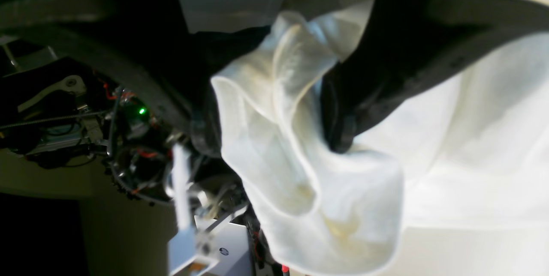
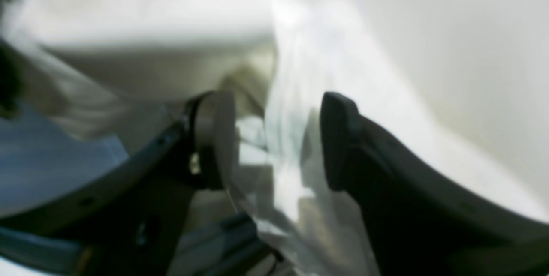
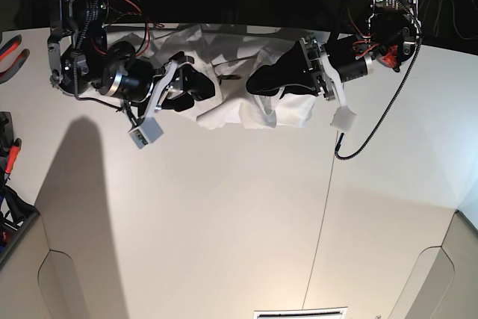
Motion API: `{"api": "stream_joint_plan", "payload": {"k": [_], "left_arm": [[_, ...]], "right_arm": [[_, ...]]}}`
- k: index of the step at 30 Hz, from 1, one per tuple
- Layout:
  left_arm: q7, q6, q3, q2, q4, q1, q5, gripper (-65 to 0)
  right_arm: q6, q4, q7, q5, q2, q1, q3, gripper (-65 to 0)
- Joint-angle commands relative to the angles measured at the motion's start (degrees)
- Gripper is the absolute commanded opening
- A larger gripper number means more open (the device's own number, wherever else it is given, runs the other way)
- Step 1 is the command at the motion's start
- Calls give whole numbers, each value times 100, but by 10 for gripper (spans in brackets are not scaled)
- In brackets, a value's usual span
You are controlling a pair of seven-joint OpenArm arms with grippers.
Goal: Layout the t-shirt on the table in an organized manner, then fold the t-shirt properly
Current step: 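Grasp the shirt middle with the left gripper and fold toward the right gripper, then regrasp the shirt end with the right gripper and fold it inward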
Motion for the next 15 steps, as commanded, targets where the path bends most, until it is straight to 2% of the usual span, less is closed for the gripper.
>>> {"api": "stream_joint_plan", "payload": {"k": [1,9,15], "left_arm": [[-57,-47,-4,-2,105,-42,-191,-294],[-225,-47,90,-2,105,-44,-138,-293],[-1185,-47,605,-2,105,-90,1416,-293]], "right_arm": [[24,195,87,221,13,74,111,-334],[24,688,72,328,13,72,758,-334],[24,710,72,330,13,72,901,-334]]}}
